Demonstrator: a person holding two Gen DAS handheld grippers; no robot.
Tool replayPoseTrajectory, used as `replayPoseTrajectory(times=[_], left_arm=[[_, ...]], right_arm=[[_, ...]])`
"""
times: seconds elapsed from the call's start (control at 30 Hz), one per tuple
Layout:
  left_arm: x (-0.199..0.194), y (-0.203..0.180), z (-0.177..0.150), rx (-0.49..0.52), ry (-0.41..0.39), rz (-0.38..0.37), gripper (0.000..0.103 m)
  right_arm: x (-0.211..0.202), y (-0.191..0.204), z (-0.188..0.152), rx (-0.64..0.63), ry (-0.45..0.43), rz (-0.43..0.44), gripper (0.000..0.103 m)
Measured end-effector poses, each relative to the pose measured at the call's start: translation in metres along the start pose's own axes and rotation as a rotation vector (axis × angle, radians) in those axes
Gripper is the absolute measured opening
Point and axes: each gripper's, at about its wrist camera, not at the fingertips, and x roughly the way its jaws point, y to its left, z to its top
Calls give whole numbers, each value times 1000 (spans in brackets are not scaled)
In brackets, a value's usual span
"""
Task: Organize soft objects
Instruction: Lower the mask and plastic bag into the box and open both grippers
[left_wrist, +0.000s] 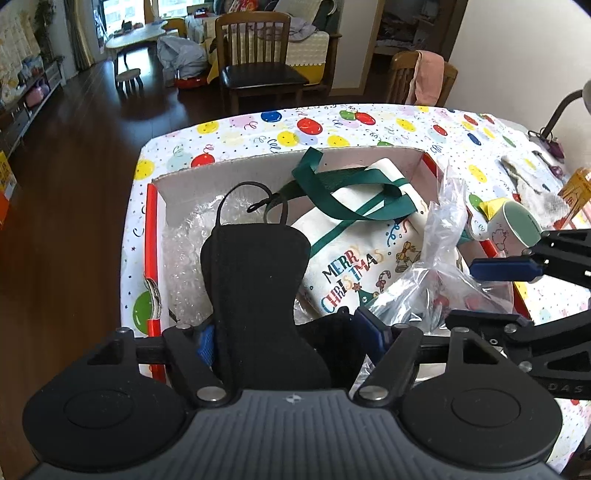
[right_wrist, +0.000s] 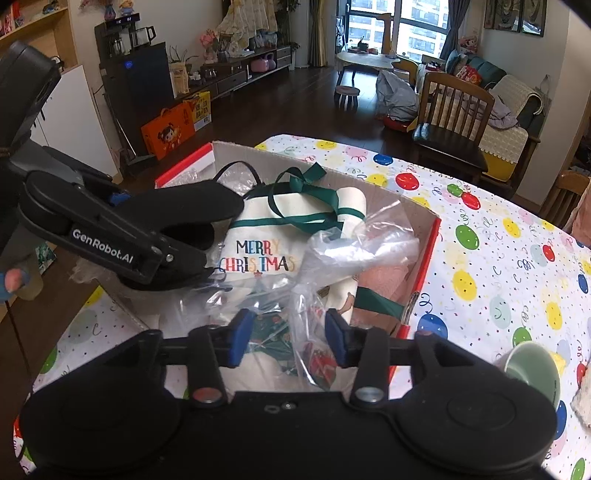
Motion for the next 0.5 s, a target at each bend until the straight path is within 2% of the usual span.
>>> replayPoseTrajectory(times=[0.07,0.27,0.37,0.5], left_arm=[[-3,0,0,-9,-5,-2,73],[-21,-2,-2,-6,-39,14,73],[-30,-4,-3,2,-57,12,78],[-45,-7,-1,-6,-91,-10,79]], right_arm=[[-4,0,-1,5,-5,4,49],[-24,-1,-3,19,-40,15,67],[-37,-5,-6,30,-59,18,76],[-57,-12,-8,57,-93,33,85]])
